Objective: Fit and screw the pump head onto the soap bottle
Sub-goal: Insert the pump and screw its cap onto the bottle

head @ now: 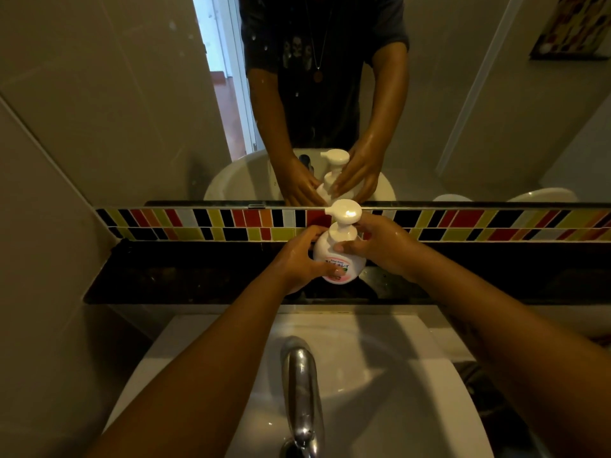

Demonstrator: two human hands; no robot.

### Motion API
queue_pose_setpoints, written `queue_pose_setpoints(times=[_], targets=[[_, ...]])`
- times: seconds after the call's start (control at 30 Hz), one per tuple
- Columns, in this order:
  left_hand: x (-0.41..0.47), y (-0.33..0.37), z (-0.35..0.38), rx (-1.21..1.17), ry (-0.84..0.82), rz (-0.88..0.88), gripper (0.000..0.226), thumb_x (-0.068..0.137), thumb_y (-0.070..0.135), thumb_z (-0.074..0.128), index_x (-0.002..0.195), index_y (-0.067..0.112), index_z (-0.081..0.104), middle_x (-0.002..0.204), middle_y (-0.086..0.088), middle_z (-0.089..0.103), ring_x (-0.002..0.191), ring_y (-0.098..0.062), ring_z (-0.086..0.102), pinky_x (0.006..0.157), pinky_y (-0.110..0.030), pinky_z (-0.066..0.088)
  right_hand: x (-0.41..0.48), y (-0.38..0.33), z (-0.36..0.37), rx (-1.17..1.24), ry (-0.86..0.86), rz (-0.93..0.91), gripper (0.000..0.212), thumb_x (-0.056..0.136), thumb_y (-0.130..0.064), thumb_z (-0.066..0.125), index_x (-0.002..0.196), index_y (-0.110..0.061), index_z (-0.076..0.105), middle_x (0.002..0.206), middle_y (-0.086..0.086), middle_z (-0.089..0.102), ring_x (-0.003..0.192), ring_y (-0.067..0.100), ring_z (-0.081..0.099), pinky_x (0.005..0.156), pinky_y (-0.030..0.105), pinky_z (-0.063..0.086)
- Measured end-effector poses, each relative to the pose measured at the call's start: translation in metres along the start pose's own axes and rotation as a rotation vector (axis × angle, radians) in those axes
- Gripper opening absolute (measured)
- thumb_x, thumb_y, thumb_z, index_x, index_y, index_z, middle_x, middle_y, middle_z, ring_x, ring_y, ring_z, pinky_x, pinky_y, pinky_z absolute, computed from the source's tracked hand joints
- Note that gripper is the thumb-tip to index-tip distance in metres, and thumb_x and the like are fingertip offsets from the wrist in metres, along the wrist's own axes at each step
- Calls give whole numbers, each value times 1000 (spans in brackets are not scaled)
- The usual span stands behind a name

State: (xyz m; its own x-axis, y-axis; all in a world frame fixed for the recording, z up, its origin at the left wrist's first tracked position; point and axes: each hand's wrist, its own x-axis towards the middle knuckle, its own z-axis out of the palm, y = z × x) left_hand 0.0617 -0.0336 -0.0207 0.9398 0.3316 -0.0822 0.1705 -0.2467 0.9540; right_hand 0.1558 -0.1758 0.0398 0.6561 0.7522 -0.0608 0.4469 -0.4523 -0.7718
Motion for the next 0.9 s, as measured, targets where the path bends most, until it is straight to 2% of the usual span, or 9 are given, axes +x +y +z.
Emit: queue_pose_setpoints(times=[0.17, 0.23, 0.37, 0.47, 0.57, 0.63, 0.67, 0.77, 0.9], targets=[[-1, 1, 3, -9, 23, -2, 60, 67, 12, 83, 113, 32, 49, 112, 7, 59, 97, -12, 61, 64, -22, 55, -2, 8, 13, 75, 158, 4, 65, 73, -27, 75, 131, -18, 47, 133, 8, 55, 118, 23, 53, 94, 39, 47], [-1, 2, 5, -12, 27, -6, 59, 68, 11, 83, 112, 31, 49, 111, 6, 59, 98, -15, 61, 69, -26, 56, -2, 11, 22, 62, 260, 11, 65, 71, -29, 77, 129, -18, 48, 131, 8, 54, 117, 23, 52, 95, 42, 46], [-2, 1, 5, -9, 20, 10, 60, 66, 12, 84, 113, 29, 50, 113, 4, 61, 100, -16, 61, 78, -33, 56, 2, 11, 40, 58, 431, 89, 60, 70, -32, 77, 119, -13, 47, 117, 8, 53, 110, 18, 51, 90, 35, 44], [-4, 1, 4, 8, 9, 27, 59, 66, 13, 84, 111, 30, 50, 109, 8, 60, 99, -13, 61, 72, -26, 54, -4, 12, 38, 27, 426, 110, 60, 66, -38, 79, 109, -17, 44, 111, 9, 53, 104, 21, 54, 85, 37, 49], [-3, 1, 4, 22, 19, 40, 57, 67, 14, 84, 107, 34, 49, 106, 14, 58, 96, -9, 60, 66, -20, 50, -17, 9, 27, 92, 318, -33, 70, 68, -40, 77, 123, -16, 42, 121, 6, 53, 111, 21, 52, 92, 32, 45], [-3, 1, 4, 30, 28, 43, 57, 67, 16, 84, 107, 36, 48, 106, 15, 57, 95, -7, 59, 67, -19, 49, -21, 7, 24, 49, 204, -116, 62, 74, -36, 73, 126, -15, 45, 121, 3, 54, 114, 20, 52, 91, 23, 42], [-2, 0, 5, 36, 32, 40, 57, 67, 17, 84, 107, 36, 48, 106, 14, 57, 94, -7, 58, 67, -19, 49, -22, 7, 26, 49, 189, -98, 59, 77, -31, 72, 127, -15, 46, 125, 5, 55, 117, 22, 51, 94, 25, 42], [-2, 0, 4, 43, 28, 38, 58, 65, 17, 85, 109, 33, 49, 107, 12, 57, 95, -9, 59, 67, -21, 50, -24, 9, 29, 146, 263, 24, 59, 79, -22, 69, 133, -15, 45, 137, 9, 50, 125, 24, 46, 102, 42, 41], [-2, -2, 3, 56, 23, 33, 58, 66, 16, 84, 111, 30, 50, 108, 12, 57, 97, -11, 59, 71, -24, 54, -26, 14, 26, 129, 365, -6, 49, 76, -24, 73, 119, -17, 50, 128, 6, 53, 117, 22, 50, 88, 29, 45]])
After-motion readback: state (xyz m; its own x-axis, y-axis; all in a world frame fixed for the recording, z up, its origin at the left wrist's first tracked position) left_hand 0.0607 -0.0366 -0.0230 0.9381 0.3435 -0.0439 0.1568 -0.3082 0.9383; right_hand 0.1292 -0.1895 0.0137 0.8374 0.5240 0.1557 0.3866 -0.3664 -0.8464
